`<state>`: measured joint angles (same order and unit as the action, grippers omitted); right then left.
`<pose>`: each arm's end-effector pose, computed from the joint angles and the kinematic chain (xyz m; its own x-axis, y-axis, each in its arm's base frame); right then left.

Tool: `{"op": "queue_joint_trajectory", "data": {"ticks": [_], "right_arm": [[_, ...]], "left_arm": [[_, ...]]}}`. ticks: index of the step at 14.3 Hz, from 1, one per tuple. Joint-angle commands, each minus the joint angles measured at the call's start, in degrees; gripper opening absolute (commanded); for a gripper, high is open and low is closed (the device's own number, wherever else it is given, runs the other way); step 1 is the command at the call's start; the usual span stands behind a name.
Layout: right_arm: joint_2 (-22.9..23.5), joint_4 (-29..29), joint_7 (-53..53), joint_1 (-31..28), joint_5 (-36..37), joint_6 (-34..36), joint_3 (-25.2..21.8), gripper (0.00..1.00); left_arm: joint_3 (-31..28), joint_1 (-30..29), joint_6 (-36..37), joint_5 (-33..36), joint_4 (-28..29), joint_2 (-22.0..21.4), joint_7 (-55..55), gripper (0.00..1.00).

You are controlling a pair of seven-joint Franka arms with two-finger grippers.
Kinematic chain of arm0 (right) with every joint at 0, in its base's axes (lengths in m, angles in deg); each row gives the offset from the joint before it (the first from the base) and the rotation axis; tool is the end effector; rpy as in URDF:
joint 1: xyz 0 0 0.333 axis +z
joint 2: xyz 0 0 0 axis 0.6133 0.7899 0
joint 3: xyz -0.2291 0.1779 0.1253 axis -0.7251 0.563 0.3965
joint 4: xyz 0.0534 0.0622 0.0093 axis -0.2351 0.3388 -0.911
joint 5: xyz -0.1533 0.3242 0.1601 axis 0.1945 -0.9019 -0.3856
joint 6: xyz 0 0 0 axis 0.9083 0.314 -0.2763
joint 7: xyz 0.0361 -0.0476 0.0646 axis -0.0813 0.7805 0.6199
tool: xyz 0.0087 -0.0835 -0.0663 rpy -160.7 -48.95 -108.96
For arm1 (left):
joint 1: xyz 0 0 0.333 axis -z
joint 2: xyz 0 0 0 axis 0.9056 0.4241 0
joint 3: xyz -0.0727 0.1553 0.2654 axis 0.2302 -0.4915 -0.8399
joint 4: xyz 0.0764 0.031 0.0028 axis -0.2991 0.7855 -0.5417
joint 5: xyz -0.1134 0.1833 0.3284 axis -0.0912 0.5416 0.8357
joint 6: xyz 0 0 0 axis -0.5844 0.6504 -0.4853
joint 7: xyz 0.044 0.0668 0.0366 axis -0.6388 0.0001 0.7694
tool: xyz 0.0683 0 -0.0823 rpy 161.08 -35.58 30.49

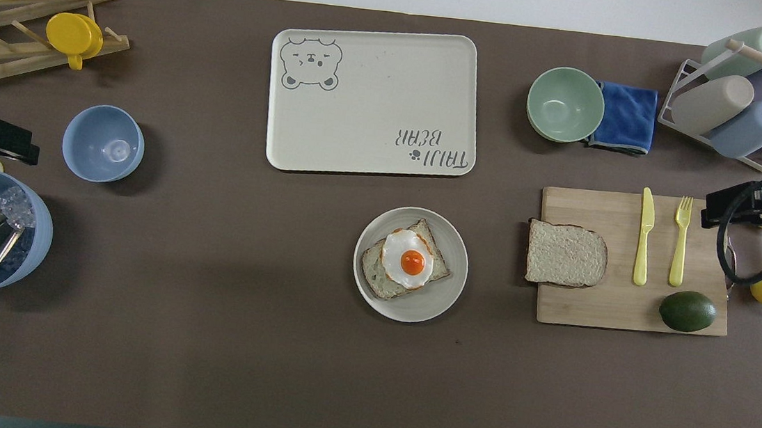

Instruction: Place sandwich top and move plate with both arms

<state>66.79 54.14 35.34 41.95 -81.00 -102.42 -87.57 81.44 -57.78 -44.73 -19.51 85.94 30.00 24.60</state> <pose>0.5468 -0.0063 0.6102 0.9955 -0.0334 -0.0882 -0.0323 -0.9994 0.0142 0.5378 -0.0208 0.6158 0.9987 -0.0454 -0.0235 -0.0448 -0.9987 0.0231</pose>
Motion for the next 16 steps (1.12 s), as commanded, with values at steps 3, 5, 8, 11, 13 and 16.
{"op": "queue_joint_trajectory", "data": {"ticks": [3,5,8,11,13,16], "right_arm": [[-0.2,0.0,-0.6,-0.6,-0.2,-0.1,0.2,1.00],[-0.1,-0.2,-0.6,-0.7,-0.2,-0.1,0.6,1.00],[-1.4,1.5,0.3,-0.8,-0.1,0.2,0.3,1.00],[-1.0,2.6,-1.5,-0.1,1.5,-2.8,4.2,1.00],[2.6,2.3,-8.0,4.7,6.5,-2.9,4.7,1.00],[7.7,2.3,-18.6,12.1,10.7,-3.8,4.7,1.00]], "left_arm": [[-0.4,0.3,0.1,-0.4,0.3,-0.6,0.5,1.00],[-0.4,0.3,0.1,-0.4,0.3,-0.6,0.5,1.00],[-0.4,0.3,0.1,-0.4,0.3,-0.6,0.5,1.00],[-0.4,0.3,0.1,-0.4,0.3,-0.6,0.5,1.00],[-0.4,0.3,0.1,-0.4,0.3,-0.6,0.5,1.00],[-0.4,0.3,0.1,-0.4,0.3,-0.6,0.5,1.00]]}}
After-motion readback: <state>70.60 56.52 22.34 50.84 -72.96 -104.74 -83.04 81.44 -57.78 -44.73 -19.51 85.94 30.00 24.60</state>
